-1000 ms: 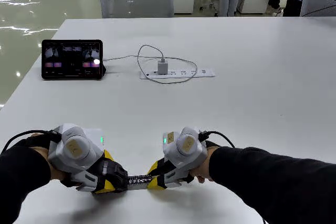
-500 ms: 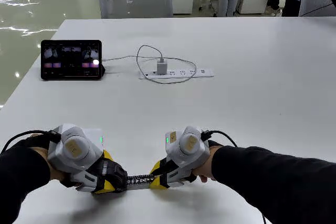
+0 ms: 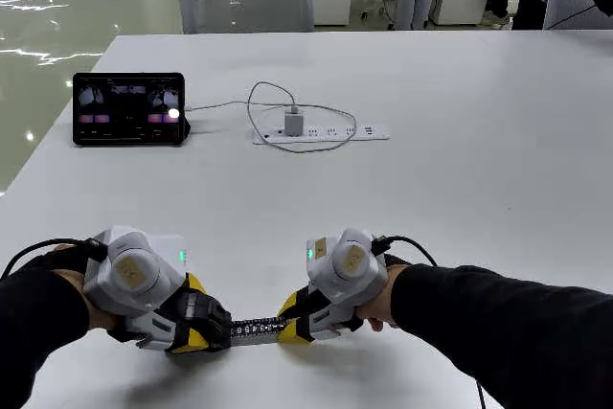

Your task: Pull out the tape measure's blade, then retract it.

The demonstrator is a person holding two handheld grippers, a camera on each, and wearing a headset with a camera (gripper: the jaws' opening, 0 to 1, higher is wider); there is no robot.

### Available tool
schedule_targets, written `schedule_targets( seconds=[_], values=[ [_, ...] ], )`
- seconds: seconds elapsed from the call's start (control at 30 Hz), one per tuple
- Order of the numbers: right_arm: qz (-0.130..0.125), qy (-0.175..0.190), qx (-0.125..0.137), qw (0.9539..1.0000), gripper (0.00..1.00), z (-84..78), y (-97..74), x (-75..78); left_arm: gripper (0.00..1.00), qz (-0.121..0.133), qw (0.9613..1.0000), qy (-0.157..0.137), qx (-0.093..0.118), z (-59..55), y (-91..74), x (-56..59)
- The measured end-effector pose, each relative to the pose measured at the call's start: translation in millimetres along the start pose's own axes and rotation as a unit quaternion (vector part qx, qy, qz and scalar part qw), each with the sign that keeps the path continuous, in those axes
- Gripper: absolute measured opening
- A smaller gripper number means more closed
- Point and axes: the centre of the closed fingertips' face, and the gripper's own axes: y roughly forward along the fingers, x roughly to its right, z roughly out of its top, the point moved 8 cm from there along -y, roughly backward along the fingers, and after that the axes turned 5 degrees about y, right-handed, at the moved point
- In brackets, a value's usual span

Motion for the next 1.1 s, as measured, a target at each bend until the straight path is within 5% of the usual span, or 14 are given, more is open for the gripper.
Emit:
schedule_targets(
  seconds=[1.1],
  values=[
    [-0.003,0.011,0.000,0.9999,0.10,-13.5,-13.4,1.2,0.32,0.001,1.0000,0.000,0.001,0.1,0.5,0.7]
  ],
)
